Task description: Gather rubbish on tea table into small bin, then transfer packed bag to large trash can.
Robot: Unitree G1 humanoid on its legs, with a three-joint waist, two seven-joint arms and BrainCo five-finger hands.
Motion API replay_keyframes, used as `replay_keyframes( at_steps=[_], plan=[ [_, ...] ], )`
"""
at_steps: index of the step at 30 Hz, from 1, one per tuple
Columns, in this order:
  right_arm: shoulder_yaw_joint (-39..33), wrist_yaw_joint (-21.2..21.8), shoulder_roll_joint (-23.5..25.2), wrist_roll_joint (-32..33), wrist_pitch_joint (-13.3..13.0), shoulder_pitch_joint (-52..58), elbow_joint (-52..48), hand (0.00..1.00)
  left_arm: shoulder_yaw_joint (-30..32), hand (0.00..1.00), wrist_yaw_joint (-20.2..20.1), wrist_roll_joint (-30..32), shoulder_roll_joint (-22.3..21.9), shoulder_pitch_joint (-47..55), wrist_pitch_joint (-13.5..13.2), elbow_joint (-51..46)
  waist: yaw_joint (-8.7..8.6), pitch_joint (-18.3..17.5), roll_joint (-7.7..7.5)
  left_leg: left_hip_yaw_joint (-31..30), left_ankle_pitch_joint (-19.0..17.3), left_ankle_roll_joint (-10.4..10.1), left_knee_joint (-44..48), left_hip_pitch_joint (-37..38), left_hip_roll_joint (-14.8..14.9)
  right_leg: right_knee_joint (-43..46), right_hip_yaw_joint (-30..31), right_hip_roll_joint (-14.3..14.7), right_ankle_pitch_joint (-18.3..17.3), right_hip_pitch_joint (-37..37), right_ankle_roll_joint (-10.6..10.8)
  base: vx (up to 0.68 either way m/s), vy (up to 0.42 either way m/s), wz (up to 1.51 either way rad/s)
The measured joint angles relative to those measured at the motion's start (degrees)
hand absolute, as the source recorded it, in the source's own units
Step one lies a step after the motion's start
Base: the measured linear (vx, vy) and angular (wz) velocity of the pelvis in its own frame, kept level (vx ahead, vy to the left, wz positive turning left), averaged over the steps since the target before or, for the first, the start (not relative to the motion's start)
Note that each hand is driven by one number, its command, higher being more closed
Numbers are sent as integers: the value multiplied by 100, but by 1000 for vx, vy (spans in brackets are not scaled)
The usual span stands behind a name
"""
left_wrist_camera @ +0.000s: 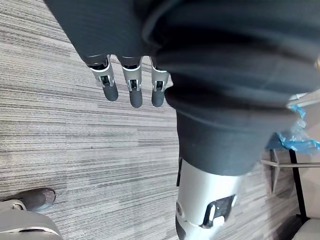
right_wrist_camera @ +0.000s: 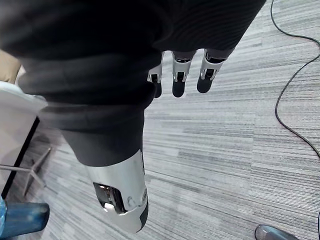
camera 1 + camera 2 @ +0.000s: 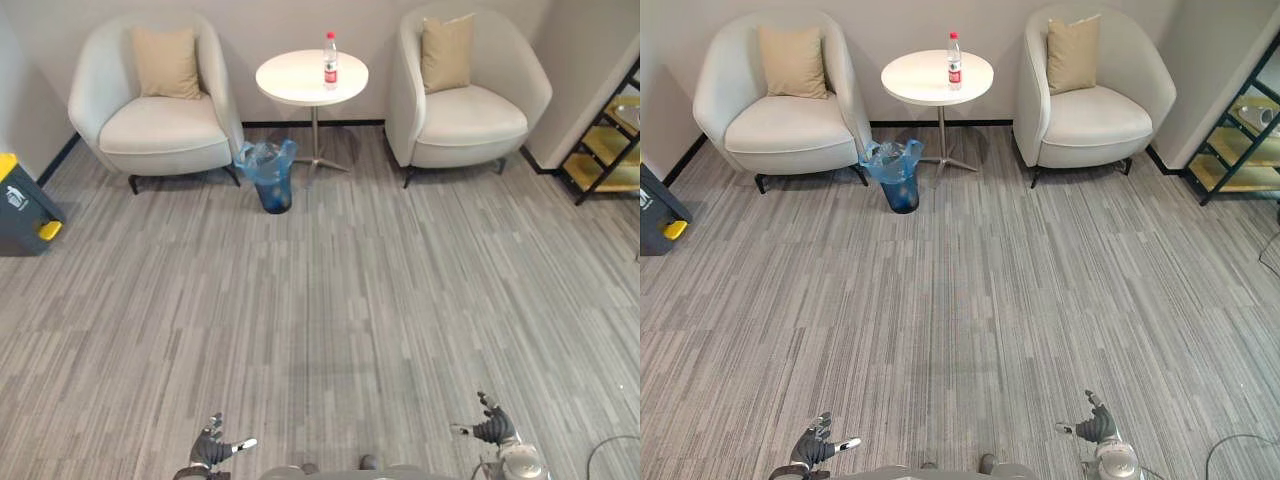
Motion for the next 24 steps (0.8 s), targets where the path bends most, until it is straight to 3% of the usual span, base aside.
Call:
replay_keyframes(
  at_steps=[2, 4, 8, 11, 12, 13, 14, 15, 16, 17, 19, 21, 23, 24],
  plan=[
    [15, -4, 71, 54, 22, -49, -38, 0, 4, 0, 17, 0, 113, -89, 8, -31, 4, 145, -75, -18, -308, 128, 198, 78, -23, 1513, -510, -344, -41, -571, 180, 171, -3, 0],
    [43, -3, 98, 87, 44, -57, -49, 0, 0, 0, 49, -5, 226, -199, 34, -33, -9, 326, -46, -59, -388, 105, 174, 371, -1, 2011, -880, -598, -277, -883, 179, 264, -16, 8],
    [47, -70, 54, 252, 56, -183, -112, 0, 0, 0, 174, -60, 304, -419, 26, -155, -50, 441, 19, -231, -540, -131, -119, 797, 362, 1069, -1363, -667, -122, -1473, 181, 363, -67, 20],
    [53, -132, -36, 276, 73, -242, -382, 0, -15, 0, 248, -60, 229, -680, 20, -153, -294, 549, 88, -509, -525, -474, -674, 1341, 701, 96, -1356, -663, 821, -1863, 96, 591, -251, 59],
    [80, -144, -48, 275, 73, -157, -510, 0, -59, 0, 259, -58, 227, -711, 17, -140, -346, 525, 26, -554, -619, -731, -325, 1415, 851, 488, -1243, -666, 1323, -1897, -327, 617, -316, 47],
    [87, -140, -73, 276, 75, -197, -510, 0, -101, 0, 260, -57, 183, -735, 16, -133, -333, 542, 80, -550, -624, -758, 32, 1352, 968, 735, -1337, -616, 1110, -1872, -409, 753, -391, 22],
    [138, -142, -61, 274, 71, -234, -518, 0, -162, 0, 246, -53, 172, -730, 8, -143, -309, 564, 118, -475, -460, -1008, 845, 1032, 1134, 908, -1363, -525, 792, -1794, -495, 663, -352, -3],
    [270, -134, -64, 277, 69, -244, -583, 0, -176, 0, 236, -53, 108, -694, 14, -142, -310, 653, 258, -453, 403, -930, 2600, 351, 1508, 762, -1446, -259, 457, -1352, -625, 671, -356, -8],
    [309, -133, -57, 286, 69, -258, -596, 0, -171, 0, 231, -54, 81, -657, 14, -146, -263, 697, 316, -448, 524, -863, 3282, 77, 1684, 600, -1454, -111, 401, -1094, -674, 688, -330, -24],
    [418, -152, -26, 337, 67, -303, -600, 0, -167, 0, 228, -54, 69, -619, 22, -142, -188, 805, 329, -415, 362, -618, 4343, -360, 1822, 221, -1389, 136, 337, -513, -763, 533, -225, -33],
    [449, -158, 41, 482, 24, -310, -611, 0, -168, 0, 220, -59, 64, -611, 20, -203, -47, 910, 165, -256, 194, -365, 4771, -972, 1668, -456, -1267, 215, 326, 335, -781, 754, -276, -23],
    [435, -174, 41, 522, -25, -328, -611, 0, -167, 0, 218, -60, 58, -589, 3, -340, 34, 977, 31, -27, 88, -339, 4318, -1634, 1393, -1111, -1216, 229, 327, 1078, -778, 661, -201, -9],
    [402, -213, 7, 561, -53, -522, -561, 0, -131, 0, 171, -59, 7, -557, 1, -462, 255, 1023, -26, 102, 154, -386, 2554, -2329, 870, -1735, -973, 231, 313, 1694, -753, 593, -70, -50],
    [388, -240, 9, 565, -58, -573, -502, 0, -110, 0, 149, -60, -23, -554, 4, -462, 328, 1021, -17, 74, 273, -518, 1908, -2414, 727, -1852, -917, 227, 291, 1835, -715, 611, 11, -74]
  ],
)
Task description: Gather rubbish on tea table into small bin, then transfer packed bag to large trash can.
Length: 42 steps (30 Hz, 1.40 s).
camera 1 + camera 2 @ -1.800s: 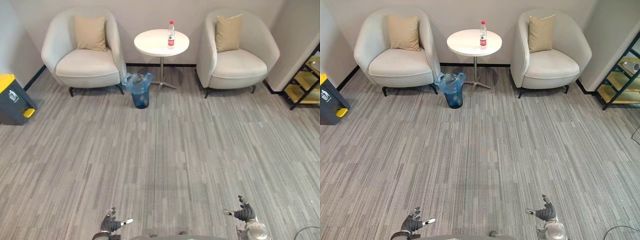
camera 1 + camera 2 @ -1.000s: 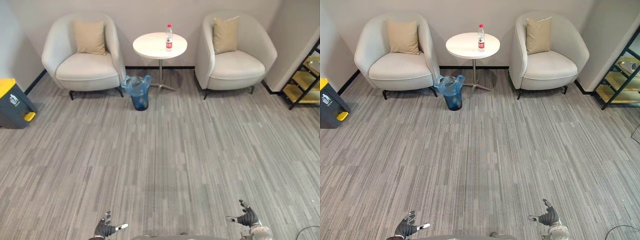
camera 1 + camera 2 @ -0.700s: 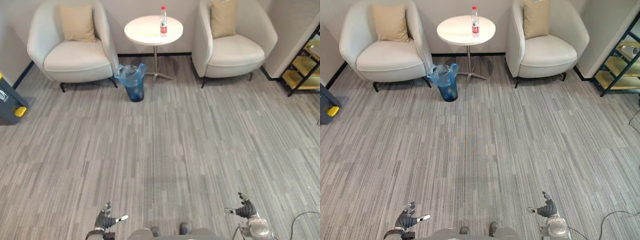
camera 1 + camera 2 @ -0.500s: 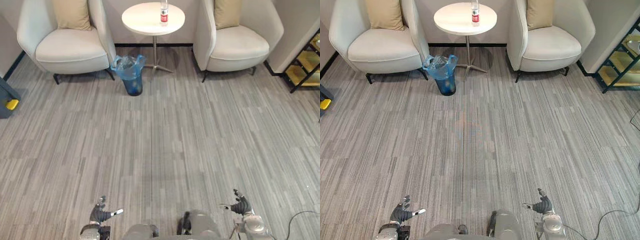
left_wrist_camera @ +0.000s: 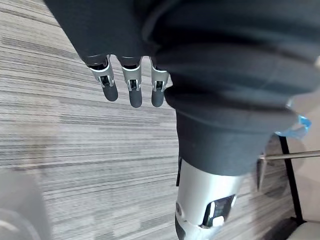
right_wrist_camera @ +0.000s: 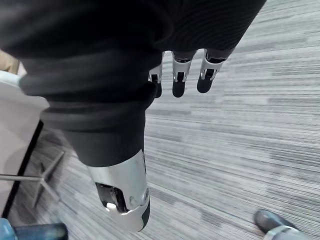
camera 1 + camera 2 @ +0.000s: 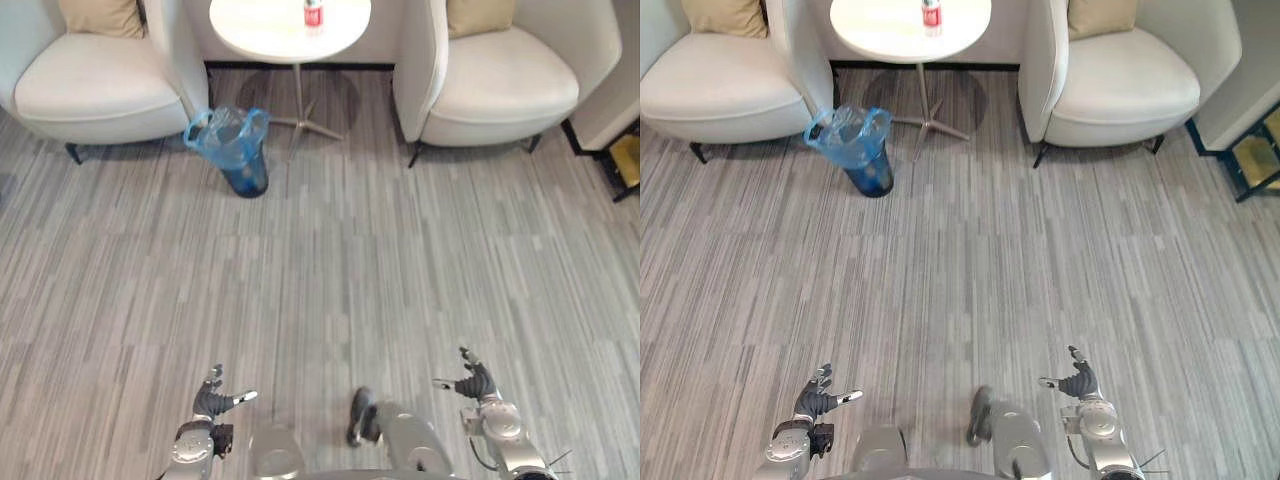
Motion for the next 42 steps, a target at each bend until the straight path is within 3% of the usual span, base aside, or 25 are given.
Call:
replay_keyframes(
  at_steps=[1, 2, 3, 4, 6, 7, 8, 10, 11, 14, 16, 17, 18, 19, 20, 21, 22, 23, 25, 28, 30, 31, 34, 39, 42],
  plan=[
    [4, -30, -12, 46, 1, -57, 65, 0, 5, 0, -7, 0, -42, 59, 0, -5, 114, -26, 49, -62, 426, -49, -1306, 8, -213, -199, 146, 29, -127, 323, 212, 635, 81, -78],
    [33, -45, -50, 69, -5, -34, 65, 0, 6, 0, -3, -1, -106, 188, -1, -5, 168, -103, 185, -147, 853, 216, -1885, -48, -245, -252, 333, 143, -396, 597, 389, 658, 130, -85],
    [56, -53, -15, 93, 0, -44, 89, 0, 21, 0, -2, 0, -104, 247, 3, 23, 245, -148, 165, -264, 1270, 453, -1542, -103, -268, -134, 452, 115, -606, 679, 430, 710, 173, -73],
    [73, -52, 92, 92, -6, -45, 168, 0, 66, 0, -1, 0, -109, 260, 18, 93, 298, -279, -22, -209, 1281, 695, -981, -245, -370, 450, 592, -89, -911, 561, 504, 748, 184, -22],
    [62, -53, 185, 86, 0, -30, 337, 0, 56, 0, -8, 0, -138, 247, 21, 139, 223, -408, -285, -151, 745, 828, -667, -134, -560, 2255, 694, -499, -874, -111, 686, 764, 151, 11],
    [60, -51, 230, 82, 2, -39, 458, 0, 58, 0, -6, -1, -118, 227, 22, 240, 148, -382, -370, -146, 390, 875, -518, 172, -697, 3751, 924, -705, -248, -563, 1380, 610, 113, 14],
    [62, -49, 250, 73, 3, -39, 514, 0, 55, 0, 0, -3, -97, 200, 43, 316, 91, -381, -381, -179, 225, 926, -463, 359, -760, 4442, 988, -784, -161, -783, 1588, 898, 152, 23],
    [115, -44, 287, -33, 31, -24, 581, 0, 55, 0, 61, -67, -70, 234, 111, 355, -3, -358, -338, -229, -292, 986, -547, 1288, -841, 5820, 859, -1054, -433, -1397, 1049, 859, 96, 12],
    [239, -30, 282, -94, 19, 8, 506, 0, 50, 0, 113, -117, -56, 252, 110, 347, -30, -356, -229, -291, -457, 947, -906, 1985, -820, 5628, 568, -1113, -598, -1808, 774, 541, 36, 8],
    [290, 0, 272, -135, 7, 24, 486, 0, 50, 0, 115, -182, -30, 80, 99, 346, -161, -370, -105, -600, -549, 878, -1395, 2681, -684, 4205, 188, -955, -694, -2496, 609, 677, -75, 54],
    [273, 1, 266, -134, 22, 86, 484, 0, 39, 0, 115, -195, -32, -21, 95, 380, -338, -363, -75, -980, -581, 818, -1639, 3047, -536, 2106, 549, -666, -185, -2773, 851, 631, -162, 112],
    [255, -3, 250, -139, 47, 231, 476, 0, -3, 0, 118, -190, -48, -66, 94, 454, -393, -378, -50, -1207, -710, 586, -1595, 3214, -429, 1317, 829, -538, 729, -2743, 887, 402, -153, 100],
    [257, -1, 251, -139, 58, 321, 472, 0, -14, 0, 115, -188, -50, -59, 95, 471, -390, -405, -57, -1317, -790, 444, -1535, 3273, -370, 1161, 935, -460, 1288, -2647, 905, 791, -290, 97],
    [249, 0, 188, -142, 110, 373, 464, 0, -12, 0, 125, -183, -180, -103, 108, 577, -317, -488, 159, -1493, -862, 277, -1257, 3217, -98, 1359, 860, -268, 1320, -2581, 614, 765, -293, 68],
    [246, -2, 206, -138, 133, 329, 406, 0, -29, 0, 113, -168, -200, -128, 107, 588, -325, -503, 150, -1502, -598, -144, -647, 2931, -34, 1605, 670, -294, 1052, -2573, 497, 740, -291, 59],
    [253, -2, 199, -139, 135, 314, 327, 0, -60, 0, 112, -168, -216, -138, 109, 588, -339, -500, 154, -1472, -385, -230, -252, 2764, -24, 1625, 594, -307, 968, -2478, 442, 585, -252, 62],
    [301, -3, 185, -134, 133, 318, 139, 0, -56, 0, 108, -169, -278, -139, 108, 582, -314, -480, 155, -1377, 299, -230, 849, 2287, 43, 1408, 513, -303, 827, -2065, 391, 555, -230, 57],
    [317, -15, 218, -123, 131, 291, 17, 0, -62, 0, 104, -170, -317, -137, 106, 584, -287, -451, 155, -1084, 198, -123, 1715, 1908, 327, 1098, 399, -257, 766, -1523, 328, 534, -206, 52],
    [279, -46, 293, -80, 92, 259, -143, 0, -108, 0, 97, -170, -326, -162, 103, 576, -195, -416, 73, -640, -134, -7, 2002, 1487, 469, 701, 294, -293, 756, -878, 313, 443, -132, 35],
    [184, -157, 289, -81, -6, 104, -371, 0, -109, 0, 103, -168, -344, -190, 103, 552, -125, -404, 64, -207, -231, 10, 319, 925, 324, 340, 189, -400, 696, -408, 409, 362, -3, 13],
    [68, -178, 238, -83, -63, 99, -575, 0, -122, 0, 104, -169, -383, -142, 103, 532, -136, -430, 298, -237, 828, -47, -1358, 902, 177, 343, 159, -324, 420, -244, 687, 367, 137, 6],
    [54, -240, 292, -83, -56, 70, -624, 0, -150, 0, 109, -169, -335, -178, 114, 546, -103, -383, 235, -275, 1360, 356, -1404, 890, 72, 456, 220, -378, 30, -144, 862, 312, 109, 13],
    [64, -268, 327, -141, -64, 134, -901, 0, -163, 0, 110, -163, -197, -179, 101, 474, -112, -399, -63, -246, 999, 484, -1318, 913, -304, 969, 271, -795, -264, -276, 1006, 262, 99, 23],
    [580, -248, 371, -469, -120, 52, -1614, 0, -188, 0, 108, -164, -53, 169, 105, 458, -28, -385, -95, -36, 396, 613, -1277, 1476, -434, 3330, 861, -1191, -65, -1131, 1194, 233, 122, -18],
    [824, -230, 415, -623, -279, 14, -1955, 0, -222, 0, 113, -156, 85, 156, 87, 436, -35, -410, -130, -92, 439, 622, -1431, 1743, -432, 3036, 902, -1069, -454, -1488, 1044, 202, 5, 21]
  ],
)
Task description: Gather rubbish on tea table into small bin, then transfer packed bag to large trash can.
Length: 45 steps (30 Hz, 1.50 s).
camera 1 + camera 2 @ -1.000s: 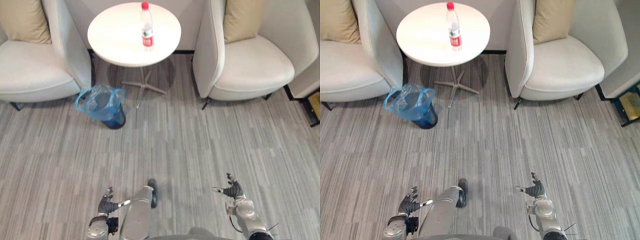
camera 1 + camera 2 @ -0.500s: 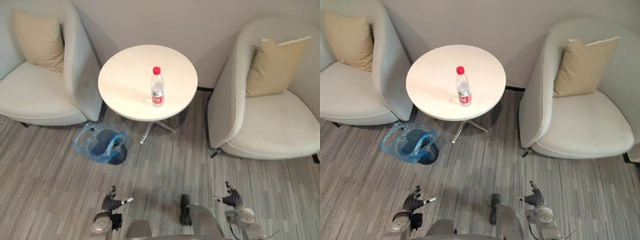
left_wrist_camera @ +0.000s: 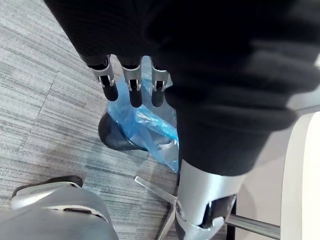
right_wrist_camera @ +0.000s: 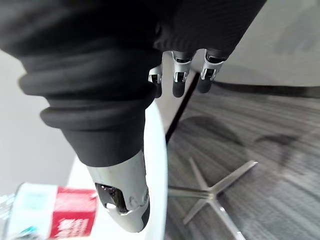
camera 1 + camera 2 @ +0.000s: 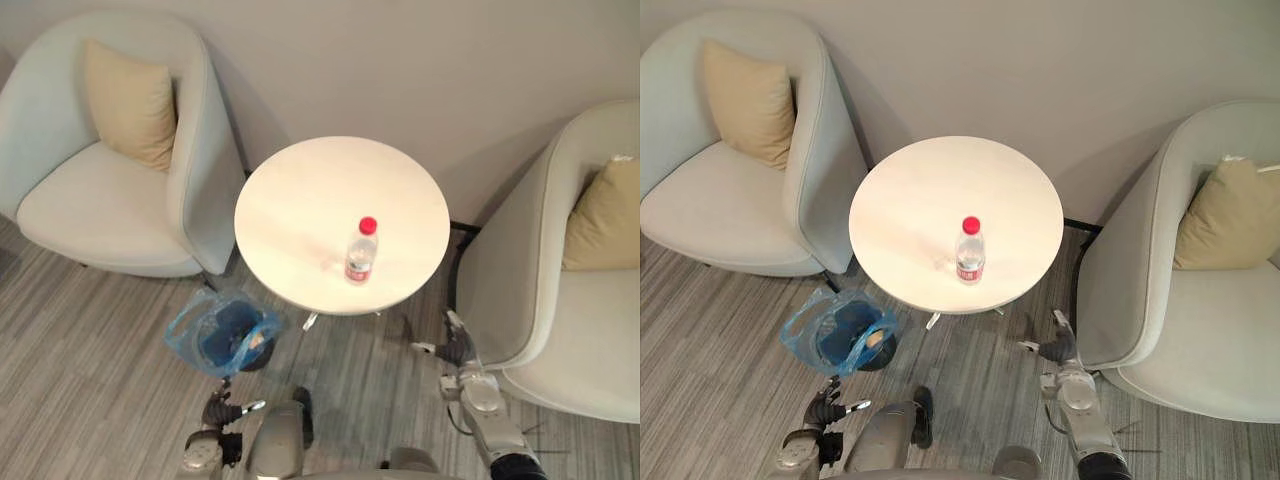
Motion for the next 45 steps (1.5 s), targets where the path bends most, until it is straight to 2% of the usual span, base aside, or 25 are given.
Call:
replay_keyframes(
  at_steps=[1, 2, 3, 5, 6, 8, 12, 16, 19, 20, 22, 26, 33, 37, 42, 43, 44, 45],
  plan=[
    [46, -10, -11, -100, -45, -65, -102, 0, -2, 0, 5, 1, 2, -42, -13, 0, 4, -10, -19, -45, 2, -1, 28, -10, -9, -554, -6, 79, 22, -82, -40, 178, -86, 34],
    [131, 31, -24, -144, -48, -150, -131, 0, -4, 0, 1, 2, -2, -48, -71, -2, 13, -27, -47, -73, 2, -2, 74, -10, -45, -1224, -40, 116, 259, -124, -130, 176, -106, 37],
    [175, 80, -43, -146, -48, -173, -148, 0, -16, 0, -2, 3, -16, -48, -92, 6, 10, -19, -43, -120, -2, -9, 105, -7, -68, -1357, -30, 140, 633, -145, -162, 171, -128, 39],
    [473, 172, -183, -196, -50, -170, -240, 0, -107, 0, -25, 34, -207, 55, -122, 5, 32, -148, 139, -246, 25, -155, -84, 84, 36, -1768, -166, 307, 744, 135, -235, 176, -135, 21],
    [545, 217, -194, -205, -61, -163, -302, 0, -106, 0, -29, 63, -238, 94, -121, 8, 25, -162, 162, -269, 40, -185, -169, 125, 60, -1863, -187, 345, 780, 185, -268, 164, -139, -1],
    [764, 336, -191, -231, -186, -167, -315, 0, -116, 0, -45, 117, -282, 195, -120, 42, 25, -180, 167, -296, 119, -308, -445, 270, 111, -2128, -208, 464, 883, 340, -305, 104, -108, -3],
    [861, 356, -186, -349, -189, -169, -303, 0, -163, 0, -130, 121, -285, 172, -120, 125, 15, -193, 179, -380, 206, -418, -713, 441, 114, -2413, -290, 496, 967, 553, -325, 51, -44, 6],
    [870, 333, -133, -342, -188, -301, -190, 0, -273, 0, -134, 121, -276, 177, -119, 210, 39, -256, 166, -502, 387, -413, -997, 472, 36, -2660, -452, 468, 1070, 644, -302, 14, -2, 22],
    [865, 230, -57, -272, -156, -640, 246, 0, -289, 0, -129, 120, -277, 176, -119, 254, 44, -263, 178, -633, 562, -404, -1215, 484, -22, -2827, -591, 455, 1160, 704, -304, -27, -1, 24],
    [854, 158, -16, -177, -143, -753, 398, 100, -294, 0, -128, 119, -275, 177, -119, 273, 61, -265, 176, -699, 636, -421, -1301, 486, -37, -2837, -655, 449, 1168, 705, -305, -52, -10, 30],
    [815, 52, 67, -118, -101, -943, 574, 100, -306, 0, -126, 117, -275, 178, -119, 293, 95, -261, 182, -787, 776, -435, -1464, 484, -54, -2869, -766, 445, 1194, 695, -321, -64, -16, 28],
    [807, -175, 156, 159, -7, -1634, 1122, 100, -402, 0, -127, 111, -277, 178, -115, 306, 306, -228, 247, -940, 1083, -476, -1833, 442, -49, -2900, -937, 479, 1261, 581, -368, -84, -16, 23],
    [808, -208, 219, 547, 87, -1936, 1152, 100, -423, 0, -110, 93, -292, 187, -112, 298, 369, -160, 361, -1235, 1242, -490, -1990, 236, -112, -2862, -1219, 444, 1257, 446, -360, -45, 5, 24],
    [814, -275, 226, 549, 71, -1848, 708, 100, -423, 0, -85, 92, -306, 177, -112, 290, 346, -159, 363, -1348, 1269, -453, -1967, 251, -187, -2795, -1303, 374, 1185, 489, -306, 30, 5, 14],
    [814, -273, 162, 549, -85, -1370, -214, 100, -392, 0, -9, 92, -382, 126, -119, 227, 312, -151, 379, -1769, 1280, -467, -1835, 108, -335, -2637, -1838, 268, 973, 607, -297, 18, -10, 55],
    [816, -273, 134, 548, -87, -1354, -255, 100, -414, 0, -8, 92, -389, 88, -117, 219, 330, -150, 381, -1637, 1315, -545, -1822, 17, -343, -2563, -2050, 206, 926, 615, -319, -24, 17, 67],
    [818, -273, 131, 547, -87, -1357, -264, 100, -421, 0, -8, 91, -399, 72, -117, 212, 331, -151, 384, -1395, 1281, -529, -1790, -37, -312, -2548, -2149, 182, 923, 622, -334, -63, 37, 67],
    [846, -275, 144, 544, -87, -1366, -286, 100, -388, 0, -12, 89, -421, 48, -118, 205, 354, -151, 394, -582, 1052, -261, -1627, -152, -100, -2503, -2279, 130, 923, 617, -335, -46, 47, 48]
  ],
)
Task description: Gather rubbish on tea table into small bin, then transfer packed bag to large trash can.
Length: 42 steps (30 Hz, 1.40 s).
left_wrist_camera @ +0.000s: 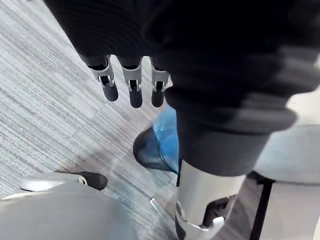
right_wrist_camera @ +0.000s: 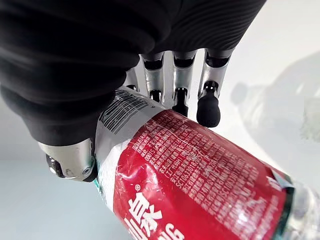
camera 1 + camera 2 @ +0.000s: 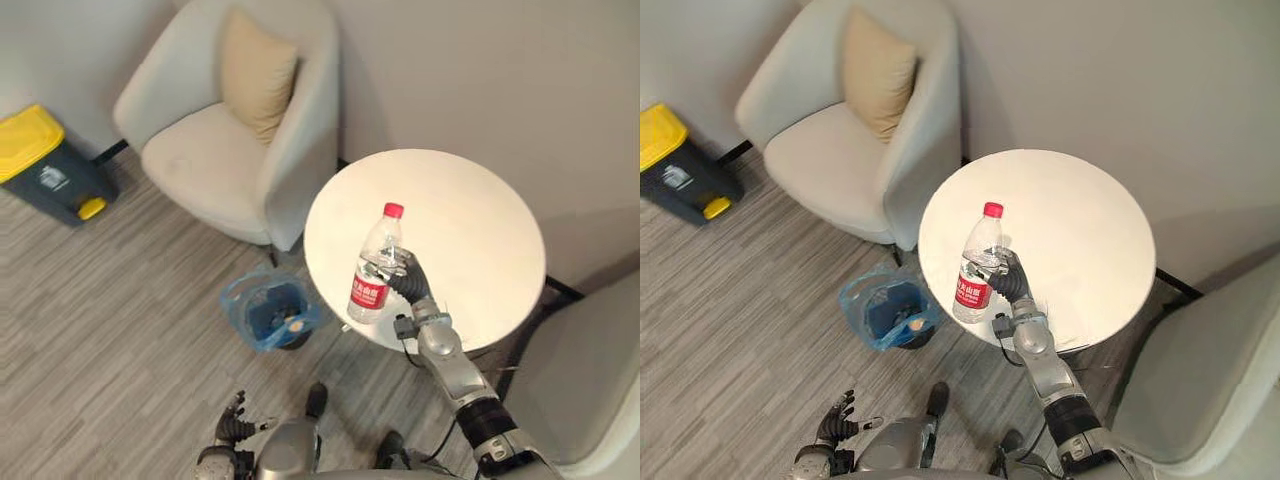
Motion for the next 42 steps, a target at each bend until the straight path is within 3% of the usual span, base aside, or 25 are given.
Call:
replay_keyframes(
  at_steps=[1, 3, 4, 5, 7, 9, 12, 13, 14, 15, 17, 20, 22, 24, 27, 30, 32, 35, 39, 42],
  plan=[
    [50, 0, 5, -1, -4, -27, -6, 100, 24, 0, 1, 2, -2, -49, 2, 0, -9, 3, -8, 616, -140, 208, 295, -104, 171, 50, -105, -108, 0, -1, 0, -20, 57, 46],
    [249, 3, 6, -19, -5, -78, -6, 100, 40, 0, 10, 11, -4, -54, 1, 0, -48, -8, 11, 1559, -280, 419, 905, -167, 607, 292, -241, -378, -9, -3, 15, 70, 133, 34],
    [312, 6, 7, -26, -8, -87, -7, 100, 33, 0, 16, 13, -33, -58, -1, -2, -71, -41, 62, 1825, -298, 331, 977, -98, 779, 435, -276, -467, -42, 2, 94, 103, 215, 37],
    [360, 4, 26, -67, -7, -130, -6, 100, -37, 0, 32, 18, -56, -151, -2, 10, -89, -64, 49, 1913, -340, 167, 971, -59, 647, 476, -378, -575, -67, 40, 197, 74, 167, 47],
    [362, 16, 103, -72, -7, -217, -6, 100, -302, 0, 29, 27, -35, -370, -14, 18, -196, -74, -45, 1875, -335, 170, 785, -78, 401, 268, -707, -751, 56, 218, 405, 58, 229, 77],
    [390, 47, 182, -118, -5, -226, -6, 100, -522, 0, 21, 44, -57, -392, -13, 19, -180, -98, -135, 1784, -344, 199, 816, -85, 221, 182, -852, -870, 168, 362, 554, 39, 235, 61],
    [531, 144, 333, -279, -2, -175, -4, 100, -624, 0, 9, 141, -67, -372, -103, 29, -177, -94, -128, 1658, -942, 335, 1514, -202, 192, 775, -902, -1132, 104, 479, 663, -11, 185, 36],
    [581, 146, 338, -284, 9, -113, 5, 100, -626, 0, -13, 159, -53, -377, -110, 88, -181, -79, -137, 1617, -1191, 361, 1720, -191, 137, 1465, -789, -1385, 27, 335, 599, -42, 161, 19],
    [625, 148, 336, -289, 28, -80, 6, 100, -633, 0, -15, 187, -31, -377, -116, 88, -185, -69, -149, 1607, -1255, 408, 1768, -171, 75, 2156, -493, -1607, 44, 2, 222, -35, 169, 14],
    [649, 150, 339, -300, 41, -62, 11, 100, -640, 0, -13, 242, -15, -391, -115, 91, -203, -57, -139, 1582, -1278, 445, 1801, -173, 58, 2589, -126, -1646, 5, -318, -18, -12, 123, 18],
    [745, 167, 359, -353, 45, 9, 22, 100, -711, 0, -7, 340, 100, -486, -108, 103, -339, 57, -158, 1266, -1280, 460, 1744, -166, -79, 3215, 1072, -1090, -502, -1002, 141, -8, 108, 53],
    [899, 281, 214, -473, 42, 130, 18, 100, -738, 0, 14, 337, 130, -529, -121, 122, -350, 140, -156, 849, -1198, 377, 1578, -133, -376, 2602, 1672, -442, -737, -1442, 176, 41, 59, 75],
    [915, 244, 176, -686, 40, 243, -16, 100, -748, 0, 44, 335, 165, -567, -165, 250, -420, 194, -140, 557, -1177, 358, 1596, -226, -560, 2082, 1941, -226, -708, -1573, 211, 76, 7, 130],
    [922, 264, 84, -697, 40, 298, -16, 100, -721, 0, 59, 331, 208, -612, -240, 270, -511, 286, -138, 264, -1229, 426, 1943, -477, -736, 1988, 1945, -244, -558, -1680, 206, 122, -77, 148],
    [1111, 377, -137, -735, 42, 47, -18, 100, -519, 0, 144, 313, 218, -754, -280, 268, -320, 578, 1, 13, -1223, 480, 2363, -993, -697, 2127, 1764, -174, -484, -1925, 111, 99, -119, 51],
    [1140, 350, -176, -868, 40, -424, -1, 100, -302, 0, 280, 61, 273, -779, -281, 286, -327, 1004, 11, 18, -1156, 376, 2468, -1362, -626, 2289, 1651, -168, -502, -2254, 20, 37, -133, 19],
    [1128, 307, -237, -1016, 40, -696, 126, 100, -276, 0, 372, -71, 272, -799, -285, 319, -328, 1090, 13, 18, -1156, 375, 2561, -1592, -612, 2453, 1648, -176, -530, -2489, -26, -23, -106, 11],
    [812, -53, -289, -1224, 68, -1528, 1037, 100, -261, 0, 513, -350, 260, -1182, -333, 537, -305, 1144, 81, 19, -1156, 374, 2880, -2344, -608, 2886, 1643, -243, -602, -3264, -133, -78, -84, 9],
    [322, -492, -420, -1387, 185, -2102, 1477, 100, -26, 0, 646, -564, 190, -1668, -406, 570, -273, 1211, 164, 30, -1240, 320, 3350, -3227, -581, 3369, 1638, -323, -678, -4100, -158, -171, -58, 10],
    [-11, -926, -643, -1391, 307, -2557, 1457, 100, 406, 0, 763, -762, -45, -2029, -486, 316, -211, 1355, 209, 324, -1430, 375, 4023, -4099, -306, 3946, 1648, -359, -760, -4902, -219, -198, -71, 1]
  ],
)
